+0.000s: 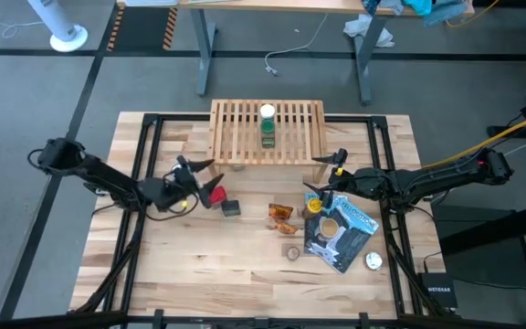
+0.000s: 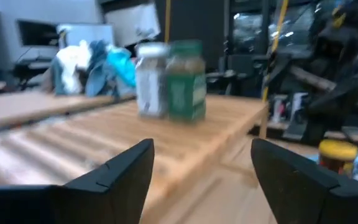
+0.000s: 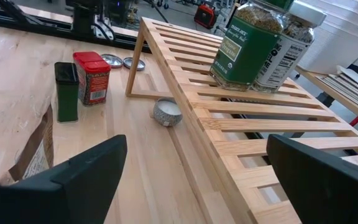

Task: Shelf spices
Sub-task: Remove the green seasoning bottle from the shelf

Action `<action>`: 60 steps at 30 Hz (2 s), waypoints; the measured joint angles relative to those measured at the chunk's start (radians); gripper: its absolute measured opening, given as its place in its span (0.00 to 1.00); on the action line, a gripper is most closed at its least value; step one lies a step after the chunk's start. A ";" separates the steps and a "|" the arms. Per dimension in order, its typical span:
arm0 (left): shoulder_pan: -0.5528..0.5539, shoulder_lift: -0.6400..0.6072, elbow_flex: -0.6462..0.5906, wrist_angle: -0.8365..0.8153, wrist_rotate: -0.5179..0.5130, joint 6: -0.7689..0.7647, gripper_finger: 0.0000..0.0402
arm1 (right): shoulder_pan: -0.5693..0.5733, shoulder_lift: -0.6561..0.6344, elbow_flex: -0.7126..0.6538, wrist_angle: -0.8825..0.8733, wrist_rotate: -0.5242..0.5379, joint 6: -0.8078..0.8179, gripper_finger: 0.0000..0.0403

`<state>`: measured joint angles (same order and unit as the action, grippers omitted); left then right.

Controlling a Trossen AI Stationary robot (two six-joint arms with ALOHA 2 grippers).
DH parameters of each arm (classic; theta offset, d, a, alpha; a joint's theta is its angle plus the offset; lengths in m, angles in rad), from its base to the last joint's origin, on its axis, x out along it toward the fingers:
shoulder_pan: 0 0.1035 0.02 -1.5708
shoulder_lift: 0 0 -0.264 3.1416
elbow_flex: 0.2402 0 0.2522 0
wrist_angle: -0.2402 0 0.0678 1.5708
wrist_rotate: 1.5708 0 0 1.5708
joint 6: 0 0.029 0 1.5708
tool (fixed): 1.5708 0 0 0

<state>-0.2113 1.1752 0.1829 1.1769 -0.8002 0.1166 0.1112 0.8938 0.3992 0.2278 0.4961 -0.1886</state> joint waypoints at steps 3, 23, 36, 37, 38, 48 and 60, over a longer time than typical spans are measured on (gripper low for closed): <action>0.079 -0.036 0.055 -0.077 0.115 0.028 0.65 | 0.000 0.000 0.000 0.000 0.000 0.000 0.97; 0.554 0.047 0.440 -0.607 0.821 -0.093 0.65 | 0.000 0.000 0.000 0.000 0.000 0.000 0.97; 0.641 0.231 0.529 -0.484 1.001 -0.121 0.65 | 0.000 0.000 0.000 0.000 0.000 0.000 0.97; 0.644 0.243 0.540 -0.484 1.010 -0.126 0.66 | 0.000 0.000 0.000 0.000 0.000 0.000 0.97; 0.647 0.255 0.550 -0.485 1.016 -0.135 0.66 | 0.000 0.000 0.000 0.000 0.000 0.000 0.97; 0.665 0.291 0.571 -0.483 1.019 -0.144 0.92 | 0.000 0.000 0.000 0.000 0.000 0.000 0.97; 0.666 0.295 0.571 -0.484 1.030 -0.147 1.00 | 0.000 0.000 0.000 -0.001 0.000 0.000 0.97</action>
<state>0.4545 1.4704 0.7544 0.6931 0.2302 -0.0303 0.1112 0.8939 0.3988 0.2268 0.4961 -0.1883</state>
